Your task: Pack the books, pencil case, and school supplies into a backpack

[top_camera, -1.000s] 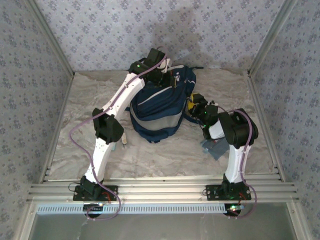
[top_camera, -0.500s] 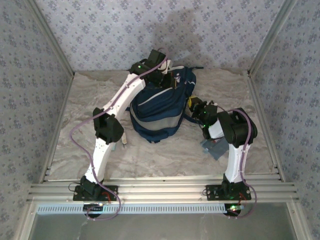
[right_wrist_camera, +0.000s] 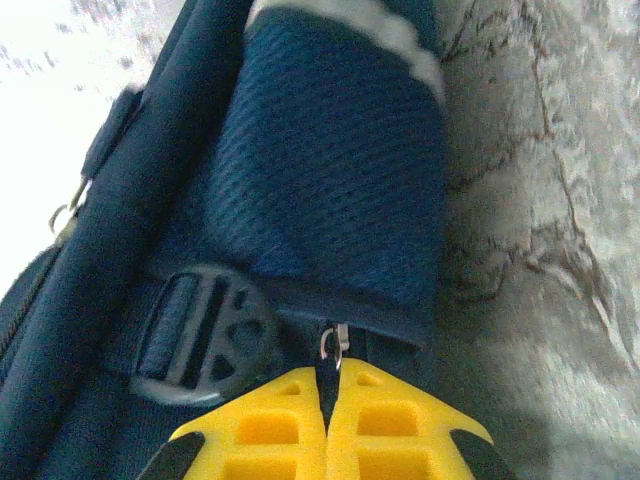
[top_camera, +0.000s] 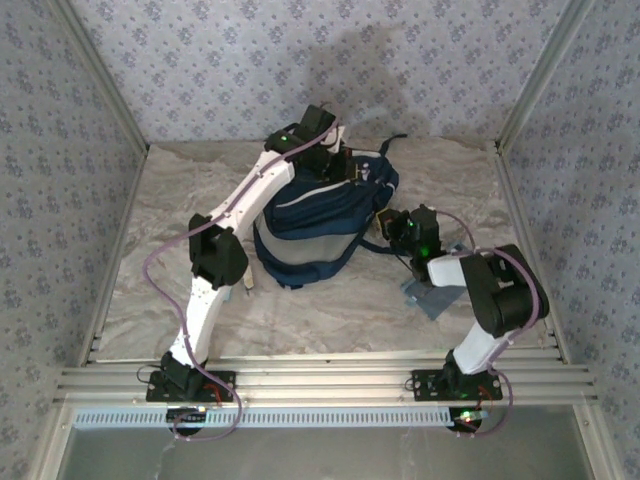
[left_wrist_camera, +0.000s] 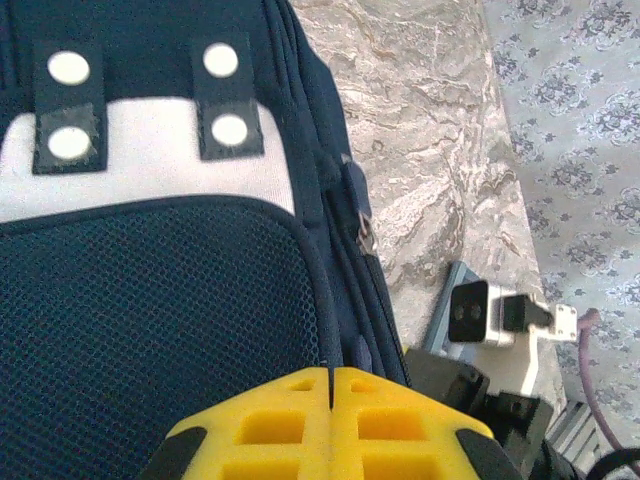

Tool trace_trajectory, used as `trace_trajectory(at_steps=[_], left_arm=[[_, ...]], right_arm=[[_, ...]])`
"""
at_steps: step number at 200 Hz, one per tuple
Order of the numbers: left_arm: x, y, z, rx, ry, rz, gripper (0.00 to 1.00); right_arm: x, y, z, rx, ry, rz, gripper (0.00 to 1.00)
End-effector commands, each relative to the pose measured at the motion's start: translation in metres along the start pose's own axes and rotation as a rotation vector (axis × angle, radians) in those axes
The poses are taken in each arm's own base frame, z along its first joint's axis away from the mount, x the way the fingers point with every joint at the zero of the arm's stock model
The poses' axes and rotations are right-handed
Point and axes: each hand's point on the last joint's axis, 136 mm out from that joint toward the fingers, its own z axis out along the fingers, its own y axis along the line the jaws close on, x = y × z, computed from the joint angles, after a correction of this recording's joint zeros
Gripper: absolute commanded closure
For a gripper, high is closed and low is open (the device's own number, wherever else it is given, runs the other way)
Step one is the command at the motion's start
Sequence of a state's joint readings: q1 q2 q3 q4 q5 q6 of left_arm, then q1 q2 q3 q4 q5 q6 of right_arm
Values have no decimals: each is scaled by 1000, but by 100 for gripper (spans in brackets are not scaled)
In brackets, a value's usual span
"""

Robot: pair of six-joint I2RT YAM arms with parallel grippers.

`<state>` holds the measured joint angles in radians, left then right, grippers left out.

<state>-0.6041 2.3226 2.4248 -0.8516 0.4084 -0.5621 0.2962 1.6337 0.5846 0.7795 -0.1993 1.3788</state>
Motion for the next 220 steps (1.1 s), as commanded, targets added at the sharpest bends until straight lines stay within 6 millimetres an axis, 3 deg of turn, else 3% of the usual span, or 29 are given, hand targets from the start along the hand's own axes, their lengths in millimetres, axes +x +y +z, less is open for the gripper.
trace_trajectory(at_steps=[1, 31, 59, 121, 166, 193, 212, 220], left_arm=[[-22, -26, -10, 78, -98, 28, 100], [-15, -28, -8, 79, -80, 36, 100], [-11, -30, -7, 83, -75, 37, 100], [-4, -28, -11, 72, -68, 47, 100], [-1, -24, -9, 57, -59, 50, 100], [-1, -23, -8, 59, -57, 48, 100], [3, -23, -9, 57, -43, 48, 100], [5, -24, -12, 55, -36, 53, 92]], right_arm=[[27, -1, -16, 68, 101, -161, 100], [30, 4, -30, 133, 128, -343, 100], [45, 7, -36, 133, 231, -576, 100], [50, -21, -54, 231, 441, -969, 100], [75, -34, -58, 176, 579, -1145, 100], [98, -25, -62, 105, 602, -1241, 100], [81, -29, -58, 195, 538, -1245, 100], [71, -34, -57, 240, 506, -1233, 100]])
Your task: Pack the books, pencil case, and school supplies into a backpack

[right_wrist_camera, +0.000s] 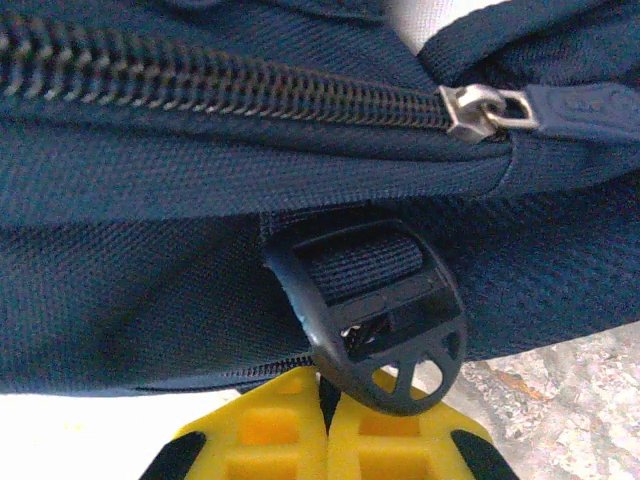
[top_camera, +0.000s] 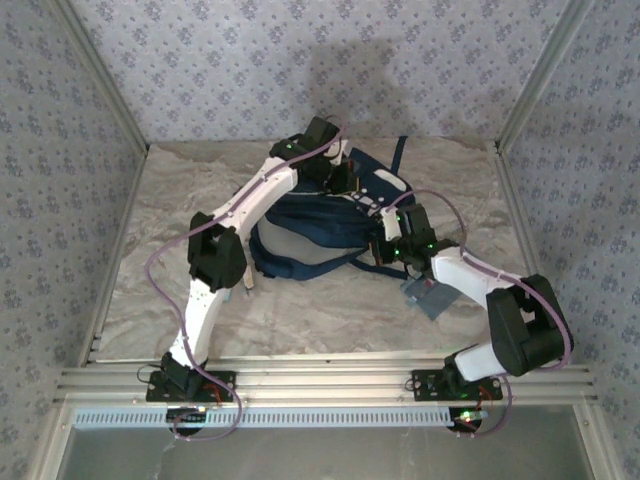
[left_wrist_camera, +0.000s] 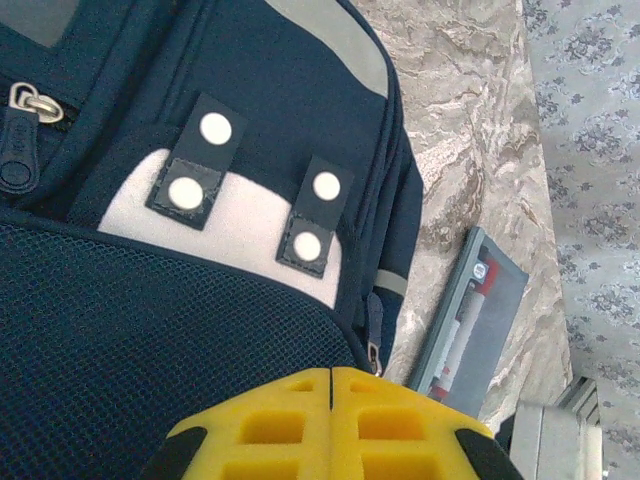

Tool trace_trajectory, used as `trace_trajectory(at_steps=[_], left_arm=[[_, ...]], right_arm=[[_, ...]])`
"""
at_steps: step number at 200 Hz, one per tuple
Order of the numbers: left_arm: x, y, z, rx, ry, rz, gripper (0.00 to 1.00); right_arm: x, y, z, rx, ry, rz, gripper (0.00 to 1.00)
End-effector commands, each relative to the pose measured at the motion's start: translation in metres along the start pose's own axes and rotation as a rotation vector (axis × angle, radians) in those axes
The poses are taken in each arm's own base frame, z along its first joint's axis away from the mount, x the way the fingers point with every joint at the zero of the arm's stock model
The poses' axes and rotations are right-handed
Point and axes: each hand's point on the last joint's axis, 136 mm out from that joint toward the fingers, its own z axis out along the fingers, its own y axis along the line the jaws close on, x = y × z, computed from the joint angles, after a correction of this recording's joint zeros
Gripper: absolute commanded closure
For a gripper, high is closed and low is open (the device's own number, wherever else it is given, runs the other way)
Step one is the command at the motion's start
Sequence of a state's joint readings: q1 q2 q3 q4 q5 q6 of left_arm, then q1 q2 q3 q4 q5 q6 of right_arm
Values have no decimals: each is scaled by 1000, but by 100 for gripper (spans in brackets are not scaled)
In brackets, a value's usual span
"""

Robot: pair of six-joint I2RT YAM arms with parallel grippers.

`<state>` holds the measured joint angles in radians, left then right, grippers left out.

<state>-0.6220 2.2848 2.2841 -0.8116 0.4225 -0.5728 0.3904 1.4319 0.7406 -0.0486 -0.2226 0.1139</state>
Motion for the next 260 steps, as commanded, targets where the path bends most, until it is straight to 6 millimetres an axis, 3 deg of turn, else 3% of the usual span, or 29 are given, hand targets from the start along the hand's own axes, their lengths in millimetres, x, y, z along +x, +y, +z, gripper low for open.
trace_trajectory(at_steps=[1, 19, 48, 86, 141, 198, 236, 260], left_arm=[[-20, -32, -29, 65, -103, 78, 91], [-15, -35, -37, 61, -91, 92, 65], [-6, -42, -46, 42, -74, 144, 51], [21, -36, -22, -46, 9, 224, 53], [66, -6, 20, -177, 131, 292, 57], [110, -4, 47, -202, 212, 393, 57], [121, 12, 71, -232, 250, 403, 55], [116, 43, 92, -356, 236, 410, 52]], right_arm=[[7, 12, -6, -32, 37, -51, 100], [8, 0, -3, -9, 17, 11, 100], [9, 2, 1, -31, -18, 46, 100], [7, 2, 5, -51, -40, 85, 100], [4, -20, 1, -17, -121, 255, 100], [-11, -39, -4, -65, -190, 446, 100], [-15, -39, -5, -94, -202, 472, 100], [-13, -37, -1, -100, -186, 461, 100]])
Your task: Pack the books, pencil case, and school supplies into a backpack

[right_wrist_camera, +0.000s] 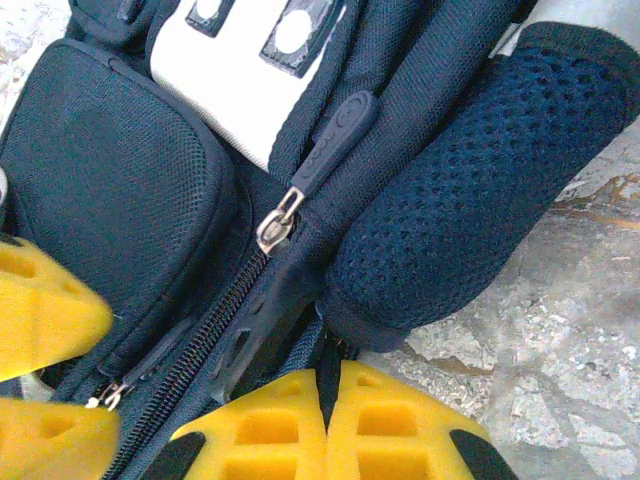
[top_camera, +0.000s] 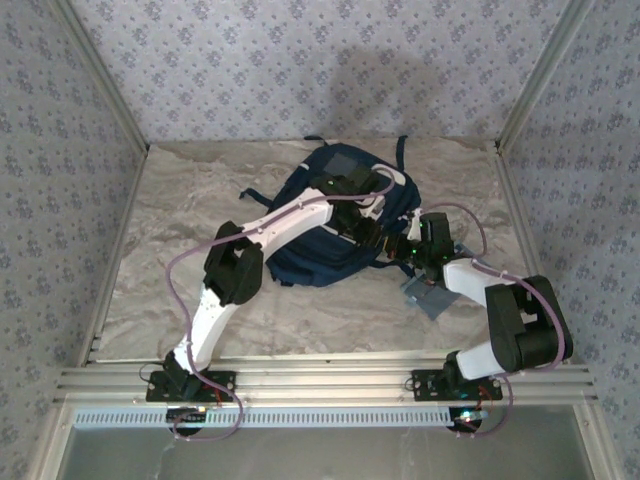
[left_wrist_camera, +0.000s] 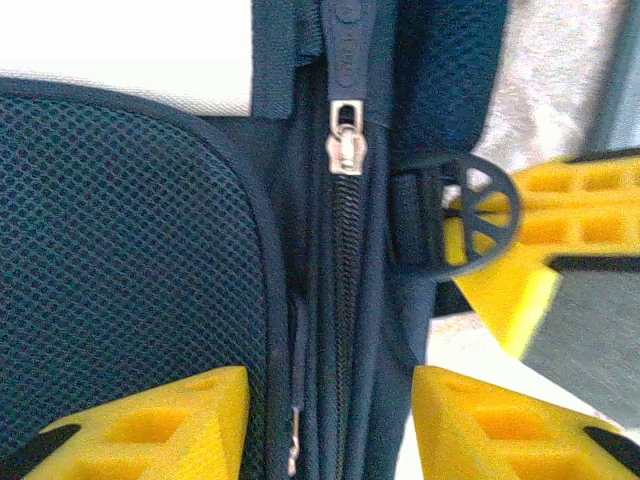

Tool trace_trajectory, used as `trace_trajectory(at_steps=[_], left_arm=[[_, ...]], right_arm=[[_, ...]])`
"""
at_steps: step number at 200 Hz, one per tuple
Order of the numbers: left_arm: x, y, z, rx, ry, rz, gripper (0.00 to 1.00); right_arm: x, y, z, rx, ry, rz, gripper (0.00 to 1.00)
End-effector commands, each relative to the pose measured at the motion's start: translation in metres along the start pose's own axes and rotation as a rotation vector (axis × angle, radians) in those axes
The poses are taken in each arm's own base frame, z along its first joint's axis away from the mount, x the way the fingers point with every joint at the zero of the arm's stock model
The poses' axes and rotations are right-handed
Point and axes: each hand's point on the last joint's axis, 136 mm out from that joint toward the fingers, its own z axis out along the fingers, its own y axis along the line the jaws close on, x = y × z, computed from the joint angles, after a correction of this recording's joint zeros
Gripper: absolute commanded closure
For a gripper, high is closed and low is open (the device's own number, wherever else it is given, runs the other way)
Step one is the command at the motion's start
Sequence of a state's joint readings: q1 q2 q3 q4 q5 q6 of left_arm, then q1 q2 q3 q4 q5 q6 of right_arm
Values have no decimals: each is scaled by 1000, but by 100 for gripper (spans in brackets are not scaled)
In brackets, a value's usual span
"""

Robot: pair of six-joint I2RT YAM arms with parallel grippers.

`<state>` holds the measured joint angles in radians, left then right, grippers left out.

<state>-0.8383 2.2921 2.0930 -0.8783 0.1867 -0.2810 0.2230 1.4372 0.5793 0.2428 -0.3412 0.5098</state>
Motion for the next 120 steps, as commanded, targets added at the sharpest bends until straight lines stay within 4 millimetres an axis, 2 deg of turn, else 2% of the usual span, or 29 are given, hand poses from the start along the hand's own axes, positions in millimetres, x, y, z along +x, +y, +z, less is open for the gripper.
trace_trajectory(at_steps=[1, 20, 37, 45, 71, 94, 120], left_arm=[[3, 26, 36, -119, 28, 11, 52], [0, 48, 64, -155, 25, -56, 55], [-5, 61, 84, -74, 27, -189, 69], [-9, 66, 89, -39, 18, -243, 73], [-27, 66, 82, -25, -37, -245, 74], [-36, 63, 78, 4, -47, -254, 74], [-44, 62, 72, 42, -67, -281, 74]], right_arm=[[-9, 13, 3, -65, -24, -7, 100], [5, 18, 8, -80, 24, -28, 100], [28, 26, 13, -84, 89, -82, 100], [39, 30, 16, -84, 121, -112, 100], [74, 43, 22, -88, 202, -205, 100], [96, 53, 25, -80, 259, -279, 100], [114, 81, 24, -111, 308, -402, 100]])
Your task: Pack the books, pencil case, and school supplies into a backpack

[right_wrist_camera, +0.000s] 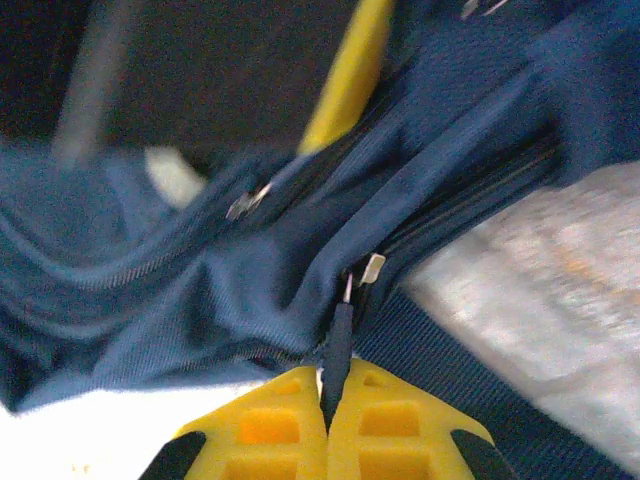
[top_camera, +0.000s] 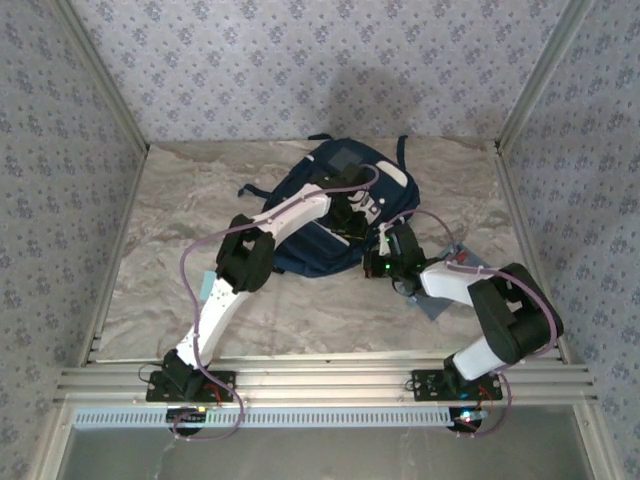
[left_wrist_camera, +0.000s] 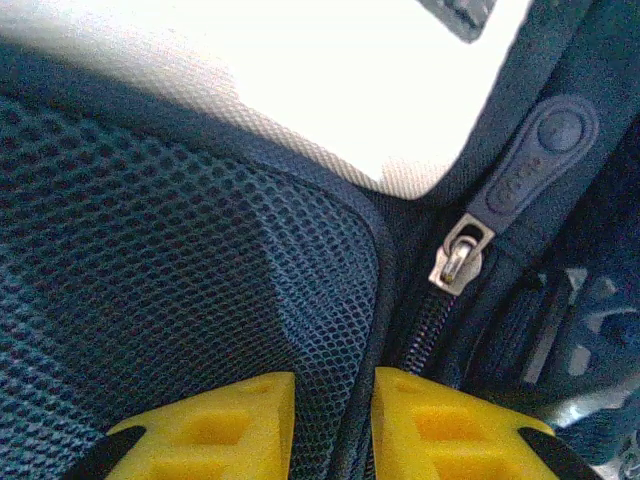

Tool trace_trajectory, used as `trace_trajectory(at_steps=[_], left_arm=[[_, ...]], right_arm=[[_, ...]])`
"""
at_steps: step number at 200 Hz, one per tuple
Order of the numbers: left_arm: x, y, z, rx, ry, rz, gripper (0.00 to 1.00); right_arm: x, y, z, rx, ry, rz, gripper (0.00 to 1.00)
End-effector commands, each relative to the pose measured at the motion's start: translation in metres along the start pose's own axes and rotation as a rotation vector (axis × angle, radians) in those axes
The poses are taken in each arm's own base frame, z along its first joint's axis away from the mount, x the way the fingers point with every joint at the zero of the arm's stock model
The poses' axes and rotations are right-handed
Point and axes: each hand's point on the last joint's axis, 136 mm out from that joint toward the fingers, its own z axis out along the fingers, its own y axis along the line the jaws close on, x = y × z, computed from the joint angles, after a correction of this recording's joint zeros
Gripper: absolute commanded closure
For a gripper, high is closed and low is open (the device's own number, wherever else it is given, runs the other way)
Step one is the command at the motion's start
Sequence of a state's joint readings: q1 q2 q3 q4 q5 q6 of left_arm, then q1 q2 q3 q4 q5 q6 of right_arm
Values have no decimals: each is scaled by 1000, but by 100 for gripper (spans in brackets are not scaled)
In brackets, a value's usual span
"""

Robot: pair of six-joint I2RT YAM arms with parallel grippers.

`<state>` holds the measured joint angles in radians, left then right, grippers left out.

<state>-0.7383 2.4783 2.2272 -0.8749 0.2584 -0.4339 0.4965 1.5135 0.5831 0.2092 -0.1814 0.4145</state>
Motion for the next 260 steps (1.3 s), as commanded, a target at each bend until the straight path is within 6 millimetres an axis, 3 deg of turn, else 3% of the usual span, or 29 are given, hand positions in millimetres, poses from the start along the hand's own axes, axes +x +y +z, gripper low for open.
trace_trajectory(at_steps=[1, 40, 63, 94, 116, 137, 173, 180, 185, 192, 211, 237, 260], left_arm=[[-31, 4, 24, 35, -100, -26, 74], [-41, -8, 14, 90, -125, -51, 73], [-49, -15, -7, 121, -146, -57, 64], [-61, -18, -68, 119, -207, -24, 50], [-63, -11, -105, 86, -243, -7, 44], [-55, 1, -129, 30, -250, 0, 42], [-25, 30, -165, -29, -267, -55, 40], [-21, 33, -174, -24, -286, -70, 31], [-13, 40, -174, -30, -281, -85, 31], [-7, 45, -180, -33, -292, -103, 21], [10, 59, -188, -40, -293, -160, 20], [30, 79, -177, -25, -302, -291, 20], [31, 105, -169, 33, -395, -453, 20]], right_arm=[[31, 55, 0, -149, 136, -171, 100], [31, 95, 0, -196, 127, -263, 100], [25, 75, 2, -118, 110, -232, 100], [1, 39, -10, -49, 45, -137, 100], [-21, 28, -20, -41, -4, -107, 100], [-40, 26, -25, -68, -35, -87, 100], [-66, 43, -38, -132, -83, -92, 100], [-71, 45, -42, -139, -95, -94, 100], [-73, 47, -45, -141, -102, -96, 100], [-78, 48, -49, -143, -113, -96, 100], [-87, 49, -56, -146, -130, -90, 100], [-91, 50, -59, -144, -139, -94, 100], [-85, 47, -55, -137, -126, -83, 100]])
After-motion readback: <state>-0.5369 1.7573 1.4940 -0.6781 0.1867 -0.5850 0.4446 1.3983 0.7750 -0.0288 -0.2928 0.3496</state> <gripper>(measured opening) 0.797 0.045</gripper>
